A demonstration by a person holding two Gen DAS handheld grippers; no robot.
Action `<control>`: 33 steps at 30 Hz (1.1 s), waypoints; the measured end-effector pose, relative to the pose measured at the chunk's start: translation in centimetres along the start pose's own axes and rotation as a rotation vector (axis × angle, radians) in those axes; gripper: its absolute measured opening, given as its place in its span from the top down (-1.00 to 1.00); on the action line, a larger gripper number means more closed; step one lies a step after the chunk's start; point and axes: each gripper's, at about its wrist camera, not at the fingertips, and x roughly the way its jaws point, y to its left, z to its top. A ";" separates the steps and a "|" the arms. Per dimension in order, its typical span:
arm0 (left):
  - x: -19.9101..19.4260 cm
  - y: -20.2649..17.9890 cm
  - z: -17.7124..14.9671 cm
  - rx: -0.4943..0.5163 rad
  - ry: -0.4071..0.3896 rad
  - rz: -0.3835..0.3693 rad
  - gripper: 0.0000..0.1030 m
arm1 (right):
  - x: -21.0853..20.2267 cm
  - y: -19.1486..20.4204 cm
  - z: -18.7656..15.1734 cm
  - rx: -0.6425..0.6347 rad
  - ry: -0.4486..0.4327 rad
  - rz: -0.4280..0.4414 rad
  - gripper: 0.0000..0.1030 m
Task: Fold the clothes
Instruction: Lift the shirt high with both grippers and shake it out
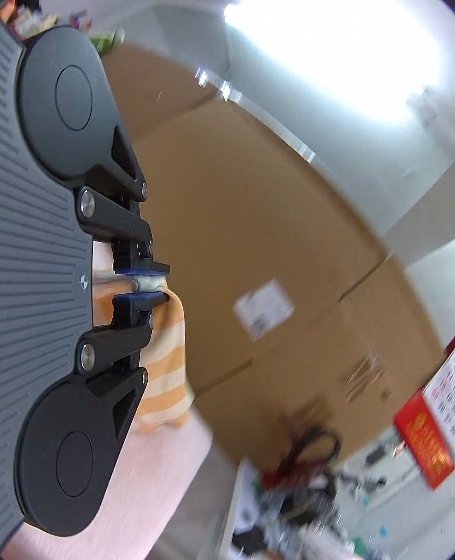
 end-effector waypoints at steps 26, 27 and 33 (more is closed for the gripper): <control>5.7 -1.2 3.9 0.213 -0.201 0.235 0.85 | -0.3 1.6 3.3 0.042 -0.092 -0.135 0.83; 4.2 -0.5 5.1 0.180 -0.251 0.233 0.85 | 0.0 1.4 3.6 0.064 -0.087 -0.138 0.83; -5.7 1.4 11.2 0.109 -0.533 0.255 0.85 | 2.9 6.7 6.8 -0.014 -0.136 -0.018 0.83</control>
